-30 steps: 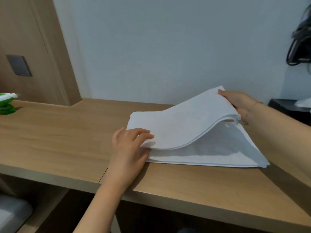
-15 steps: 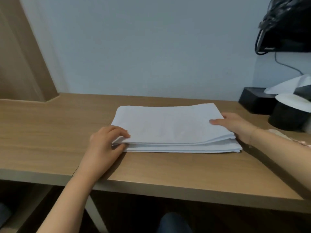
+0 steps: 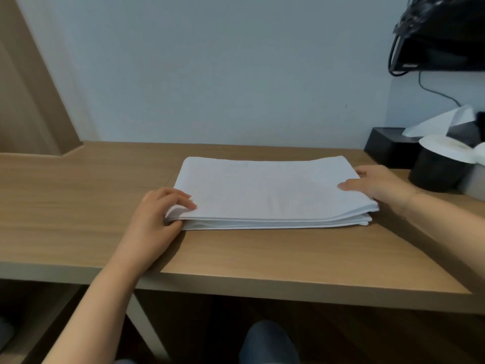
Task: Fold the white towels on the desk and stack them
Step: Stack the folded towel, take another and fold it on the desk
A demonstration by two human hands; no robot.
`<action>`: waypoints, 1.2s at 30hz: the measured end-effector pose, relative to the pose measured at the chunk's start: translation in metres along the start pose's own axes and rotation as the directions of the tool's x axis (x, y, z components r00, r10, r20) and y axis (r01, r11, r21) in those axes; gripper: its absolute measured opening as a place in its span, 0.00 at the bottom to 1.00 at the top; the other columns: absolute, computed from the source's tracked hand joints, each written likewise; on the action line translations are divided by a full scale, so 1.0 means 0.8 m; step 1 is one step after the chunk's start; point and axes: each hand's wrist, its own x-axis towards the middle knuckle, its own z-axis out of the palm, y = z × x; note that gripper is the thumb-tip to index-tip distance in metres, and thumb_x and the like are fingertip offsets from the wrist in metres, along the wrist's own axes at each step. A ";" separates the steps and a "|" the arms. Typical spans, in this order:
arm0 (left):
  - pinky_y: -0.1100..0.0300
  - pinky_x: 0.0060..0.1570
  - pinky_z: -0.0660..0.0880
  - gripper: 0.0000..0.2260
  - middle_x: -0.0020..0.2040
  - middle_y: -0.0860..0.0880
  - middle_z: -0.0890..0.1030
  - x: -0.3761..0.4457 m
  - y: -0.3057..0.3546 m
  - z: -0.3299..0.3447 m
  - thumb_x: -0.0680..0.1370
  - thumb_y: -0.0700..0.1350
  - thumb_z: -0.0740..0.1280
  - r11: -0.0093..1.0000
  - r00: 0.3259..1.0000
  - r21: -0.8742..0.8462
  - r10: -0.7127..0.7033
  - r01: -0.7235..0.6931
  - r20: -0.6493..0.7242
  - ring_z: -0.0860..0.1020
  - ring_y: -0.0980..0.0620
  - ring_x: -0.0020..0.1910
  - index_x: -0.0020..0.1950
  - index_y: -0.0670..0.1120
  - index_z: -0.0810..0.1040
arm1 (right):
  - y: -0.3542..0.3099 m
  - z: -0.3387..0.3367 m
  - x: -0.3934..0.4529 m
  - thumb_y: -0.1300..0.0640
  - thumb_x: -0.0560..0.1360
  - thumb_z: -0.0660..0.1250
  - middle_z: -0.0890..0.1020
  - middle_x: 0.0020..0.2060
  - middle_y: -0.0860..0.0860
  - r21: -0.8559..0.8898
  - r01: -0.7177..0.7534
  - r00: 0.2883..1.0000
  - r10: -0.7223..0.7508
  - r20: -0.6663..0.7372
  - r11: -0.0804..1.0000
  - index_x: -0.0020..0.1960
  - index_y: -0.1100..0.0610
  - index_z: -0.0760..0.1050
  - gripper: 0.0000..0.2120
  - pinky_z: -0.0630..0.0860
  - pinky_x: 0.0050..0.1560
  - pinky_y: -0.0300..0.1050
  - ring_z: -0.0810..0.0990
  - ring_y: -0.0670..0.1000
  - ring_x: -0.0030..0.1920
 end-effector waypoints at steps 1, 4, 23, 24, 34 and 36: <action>0.59 0.56 0.67 0.18 0.54 0.65 0.75 0.000 0.000 0.000 0.73 0.32 0.69 1.000 1.000 0.003 0.003 -0.003 0.003 0.70 0.59 0.58 0.48 0.56 0.80 | 0.002 0.003 -0.004 0.51 0.72 0.74 0.80 0.44 0.43 -0.091 0.033 0.999 -0.035 -0.020 0.995 0.53 0.50 0.74 0.13 0.72 0.38 0.37 0.78 0.43 0.42; 0.61 0.54 0.68 0.17 0.52 0.62 0.76 0.001 0.000 0.000 0.73 0.30 0.68 1.000 1.000 -0.003 0.008 -0.008 0.007 0.71 0.59 0.57 0.47 0.53 0.83 | 0.018 0.014 -0.016 0.44 0.72 0.71 0.76 0.48 0.43 -0.266 0.140 0.989 -0.148 -0.012 0.954 0.58 0.48 0.71 0.18 0.66 0.36 0.34 0.75 0.44 0.44; 0.64 0.63 0.55 0.21 0.54 0.67 0.79 -0.017 0.026 -0.040 0.74 0.60 0.52 0.973 0.960 0.157 0.128 -0.170 0.249 0.72 0.67 0.58 0.52 0.60 0.83 | -0.019 0.017 -0.024 0.44 0.76 0.65 0.66 0.68 0.55 -0.756 0.236 0.931 -0.364 -0.003 0.611 0.76 0.53 0.58 0.33 0.72 0.56 0.50 0.69 0.56 0.65; 0.66 0.61 0.54 0.21 0.51 0.68 0.79 -0.004 0.035 -0.038 0.73 0.61 0.50 0.983 0.970 0.135 0.095 -0.127 0.222 0.71 0.69 0.56 0.50 0.61 0.83 | -0.032 0.022 -0.019 0.47 0.77 0.65 0.64 0.71 0.54 -0.764 0.271 0.924 -0.380 0.036 0.586 0.76 0.52 0.60 0.31 0.70 0.61 0.50 0.65 0.56 0.69; 0.45 0.76 0.41 0.25 0.81 0.48 0.49 0.125 0.018 0.077 0.84 0.58 0.44 0.848 0.871 0.531 -0.253 -0.010 0.421 0.47 0.51 0.80 0.81 0.53 0.51 | -0.101 0.164 0.017 0.40 0.82 0.46 0.47 0.79 0.50 -0.549 0.512 0.858 -0.355 0.373 0.661 0.80 0.54 0.46 0.31 0.43 0.76 0.48 0.45 0.49 0.78; 0.46 0.76 0.38 0.26 0.81 0.49 0.45 0.119 -0.001 0.088 0.83 0.59 0.41 0.854 0.882 0.520 -0.240 -0.006 0.405 0.42 0.52 0.79 0.81 0.54 0.46 | -0.088 0.176 0.025 0.38 0.81 0.42 0.46 0.79 0.49 -0.583 0.505 0.861 -0.328 0.388 0.636 0.80 0.53 0.43 0.32 0.42 0.76 0.48 0.43 0.49 0.78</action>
